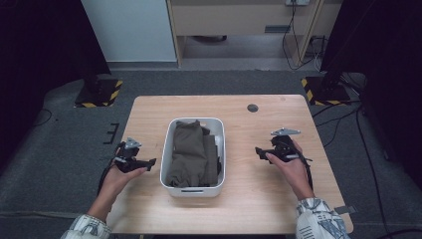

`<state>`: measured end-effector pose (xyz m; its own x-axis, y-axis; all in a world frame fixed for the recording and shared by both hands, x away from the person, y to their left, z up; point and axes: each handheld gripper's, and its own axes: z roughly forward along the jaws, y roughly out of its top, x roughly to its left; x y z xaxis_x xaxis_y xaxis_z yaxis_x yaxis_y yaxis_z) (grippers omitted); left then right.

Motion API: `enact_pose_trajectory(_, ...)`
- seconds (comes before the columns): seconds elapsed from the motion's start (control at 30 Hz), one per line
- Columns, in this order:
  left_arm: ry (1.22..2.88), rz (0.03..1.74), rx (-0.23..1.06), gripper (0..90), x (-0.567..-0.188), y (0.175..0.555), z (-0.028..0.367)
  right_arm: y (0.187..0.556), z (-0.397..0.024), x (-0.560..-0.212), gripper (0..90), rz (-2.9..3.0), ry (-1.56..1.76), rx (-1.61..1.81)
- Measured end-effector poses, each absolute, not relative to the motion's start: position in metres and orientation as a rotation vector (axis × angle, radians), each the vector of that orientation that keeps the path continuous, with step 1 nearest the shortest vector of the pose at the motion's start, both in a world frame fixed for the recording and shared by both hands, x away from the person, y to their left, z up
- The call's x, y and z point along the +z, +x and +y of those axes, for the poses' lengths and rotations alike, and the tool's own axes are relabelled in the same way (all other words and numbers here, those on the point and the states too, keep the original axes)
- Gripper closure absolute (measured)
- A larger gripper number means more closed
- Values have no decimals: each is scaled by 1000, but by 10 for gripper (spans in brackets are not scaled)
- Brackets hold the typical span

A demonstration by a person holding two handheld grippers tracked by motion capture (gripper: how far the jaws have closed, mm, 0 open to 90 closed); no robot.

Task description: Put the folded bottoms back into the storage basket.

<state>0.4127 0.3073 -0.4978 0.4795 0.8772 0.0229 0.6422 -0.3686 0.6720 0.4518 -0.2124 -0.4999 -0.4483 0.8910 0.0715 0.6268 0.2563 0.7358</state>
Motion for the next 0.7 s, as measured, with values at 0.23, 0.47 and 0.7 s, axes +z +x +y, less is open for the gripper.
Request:
enact_pose_trajectory(0.23, 2178, 1273, 504, 120, -508, 419, 303, 446, -225, -519, 115, 2190, 1441, 945)
enact_pose_trajectory(0.47, 2209, 1299, 527, 117, -517, 426, 301, 448, -245, -530, 104, 2171, 1511, 912)
enact_pose_trajectory(0.7, 2164, 1364, 529, 117, -523, 434, 300, 446, -267, -530, 91, 2096, 1563, 902)
